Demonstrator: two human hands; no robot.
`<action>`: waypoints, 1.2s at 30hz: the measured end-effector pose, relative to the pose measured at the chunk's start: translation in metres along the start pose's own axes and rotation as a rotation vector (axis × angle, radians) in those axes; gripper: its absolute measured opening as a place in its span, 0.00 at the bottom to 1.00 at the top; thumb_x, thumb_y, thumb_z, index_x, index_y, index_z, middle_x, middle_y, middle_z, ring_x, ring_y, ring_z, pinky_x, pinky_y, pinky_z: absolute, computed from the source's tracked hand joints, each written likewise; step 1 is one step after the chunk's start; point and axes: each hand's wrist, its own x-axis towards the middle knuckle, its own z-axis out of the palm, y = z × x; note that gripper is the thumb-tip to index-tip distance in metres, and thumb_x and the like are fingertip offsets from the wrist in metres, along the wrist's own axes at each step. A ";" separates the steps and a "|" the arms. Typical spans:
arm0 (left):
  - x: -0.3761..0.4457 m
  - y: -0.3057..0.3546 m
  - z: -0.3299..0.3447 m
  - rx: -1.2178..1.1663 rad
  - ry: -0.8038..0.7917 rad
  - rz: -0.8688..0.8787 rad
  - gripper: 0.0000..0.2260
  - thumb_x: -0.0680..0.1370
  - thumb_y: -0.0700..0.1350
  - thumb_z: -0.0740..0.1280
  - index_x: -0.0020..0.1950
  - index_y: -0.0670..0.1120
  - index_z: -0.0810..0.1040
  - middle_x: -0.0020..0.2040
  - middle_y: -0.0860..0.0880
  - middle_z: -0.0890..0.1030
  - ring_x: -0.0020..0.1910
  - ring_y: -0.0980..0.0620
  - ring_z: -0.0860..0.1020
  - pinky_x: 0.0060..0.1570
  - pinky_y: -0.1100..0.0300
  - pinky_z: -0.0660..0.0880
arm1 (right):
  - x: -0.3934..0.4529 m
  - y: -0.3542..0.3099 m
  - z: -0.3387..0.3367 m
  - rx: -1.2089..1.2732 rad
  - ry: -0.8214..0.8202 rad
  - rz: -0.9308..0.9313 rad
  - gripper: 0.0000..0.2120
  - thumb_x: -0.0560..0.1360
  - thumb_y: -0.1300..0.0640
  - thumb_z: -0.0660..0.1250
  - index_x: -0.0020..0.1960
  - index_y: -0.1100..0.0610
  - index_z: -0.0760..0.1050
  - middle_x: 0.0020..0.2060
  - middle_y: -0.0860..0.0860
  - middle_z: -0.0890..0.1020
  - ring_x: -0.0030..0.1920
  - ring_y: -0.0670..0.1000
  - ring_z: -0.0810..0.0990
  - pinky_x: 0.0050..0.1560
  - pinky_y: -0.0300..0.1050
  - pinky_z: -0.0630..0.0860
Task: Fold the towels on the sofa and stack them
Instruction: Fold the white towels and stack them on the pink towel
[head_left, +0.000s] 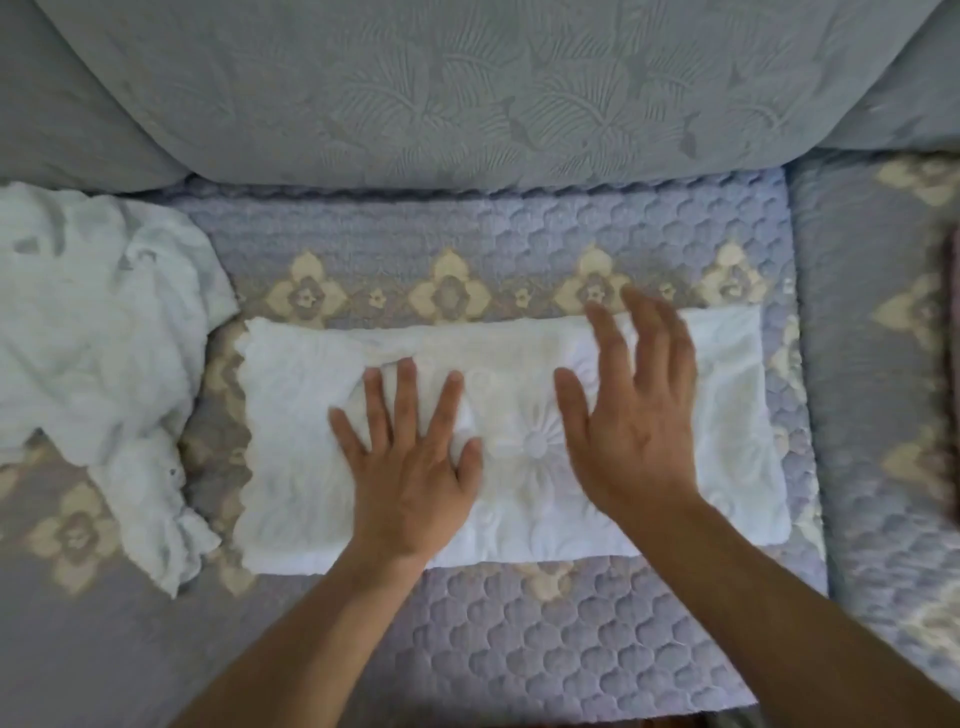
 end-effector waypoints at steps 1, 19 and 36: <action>0.000 -0.006 -0.002 -0.002 0.007 0.006 0.30 0.80 0.64 0.54 0.81 0.60 0.54 0.83 0.44 0.49 0.81 0.37 0.43 0.72 0.27 0.46 | -0.011 -0.007 0.012 -0.041 -0.140 -0.008 0.27 0.83 0.44 0.56 0.78 0.56 0.61 0.77 0.60 0.60 0.78 0.63 0.55 0.77 0.61 0.53; 0.037 -0.106 0.005 0.026 -0.066 -0.132 0.33 0.81 0.65 0.43 0.83 0.52 0.47 0.82 0.40 0.51 0.79 0.31 0.45 0.77 0.35 0.43 | -0.022 -0.104 0.031 0.877 -0.272 0.333 0.26 0.83 0.43 0.52 0.80 0.46 0.54 0.80 0.41 0.52 0.80 0.41 0.47 0.79 0.49 0.52; 0.000 -0.126 -0.077 -1.295 -0.369 -0.816 0.25 0.77 0.52 0.72 0.71 0.45 0.71 0.64 0.48 0.78 0.60 0.46 0.77 0.61 0.51 0.71 | -0.072 -0.085 0.060 0.650 -0.395 0.460 0.33 0.79 0.35 0.51 0.80 0.46 0.56 0.80 0.40 0.54 0.79 0.40 0.49 0.79 0.51 0.54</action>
